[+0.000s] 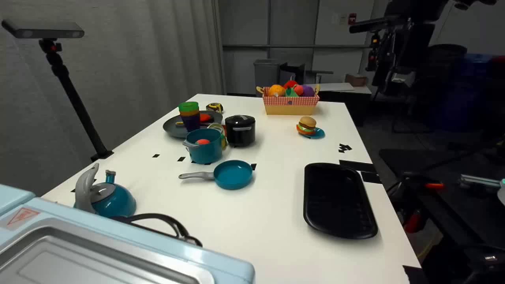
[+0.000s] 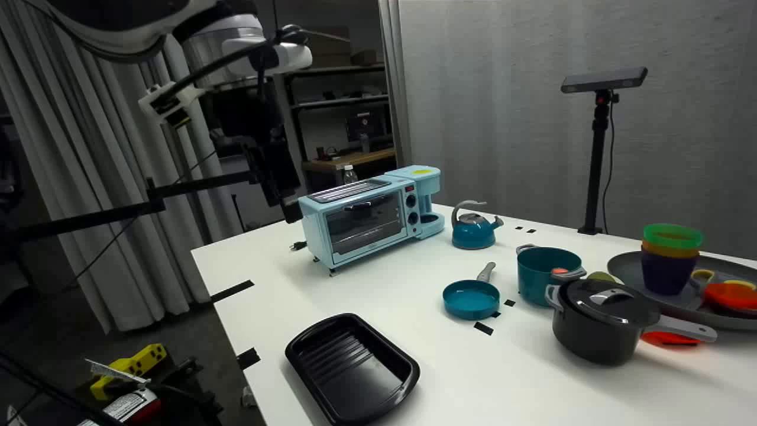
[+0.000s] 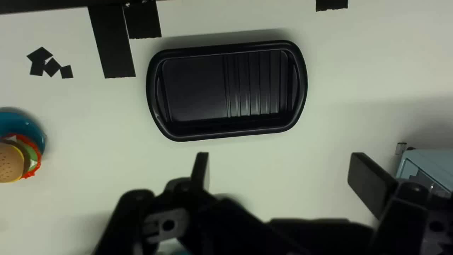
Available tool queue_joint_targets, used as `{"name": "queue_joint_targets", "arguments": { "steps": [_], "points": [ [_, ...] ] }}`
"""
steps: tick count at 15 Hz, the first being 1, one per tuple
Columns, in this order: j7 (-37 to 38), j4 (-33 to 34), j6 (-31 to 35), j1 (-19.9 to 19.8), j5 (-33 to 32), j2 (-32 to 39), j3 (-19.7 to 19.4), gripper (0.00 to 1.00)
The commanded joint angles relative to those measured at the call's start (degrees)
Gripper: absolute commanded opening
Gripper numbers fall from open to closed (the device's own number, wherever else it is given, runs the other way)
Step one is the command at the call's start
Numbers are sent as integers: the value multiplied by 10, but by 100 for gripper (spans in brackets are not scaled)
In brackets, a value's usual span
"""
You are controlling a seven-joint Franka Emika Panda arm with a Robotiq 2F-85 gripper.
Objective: Take the lid on the black pot and put it on the blue pot
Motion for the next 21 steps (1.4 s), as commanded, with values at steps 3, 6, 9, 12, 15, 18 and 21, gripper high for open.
{"name": "queue_joint_targets", "arguments": {
  "steps": [3,6,9,12,15,18,21],
  "points": [
    [-2,1,-2,-3,3,2,3,100],
    [-2,1,-2,-3,3,2,3,100],
    [-2,1,-2,-3,3,2,3,100],
    [-2,1,-2,-3,3,2,3,100],
    [-2,1,-2,-3,3,2,3,100],
    [-2,1,-2,-3,3,2,3,100],
    [1,4,-14,-8,-7,4,8,100]
  ]
}}
